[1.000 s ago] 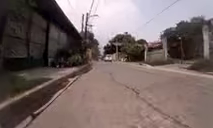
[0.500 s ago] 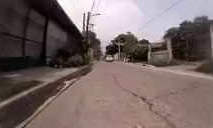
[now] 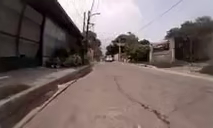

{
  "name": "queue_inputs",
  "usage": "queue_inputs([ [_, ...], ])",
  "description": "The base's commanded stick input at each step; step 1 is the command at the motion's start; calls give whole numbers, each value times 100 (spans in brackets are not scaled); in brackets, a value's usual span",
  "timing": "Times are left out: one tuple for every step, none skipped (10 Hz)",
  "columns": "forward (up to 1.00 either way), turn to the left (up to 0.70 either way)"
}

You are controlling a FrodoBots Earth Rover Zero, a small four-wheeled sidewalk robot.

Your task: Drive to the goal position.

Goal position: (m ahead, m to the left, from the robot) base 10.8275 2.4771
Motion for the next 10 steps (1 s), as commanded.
queue_inputs([
  [85, 0],
  [85, 0],
  [85, 0],
  [85, 0],
  [85, 0],
  [85, 0],
  [85, 0],
  [85, 0],
  [85, 0],
  [85, 0],
])
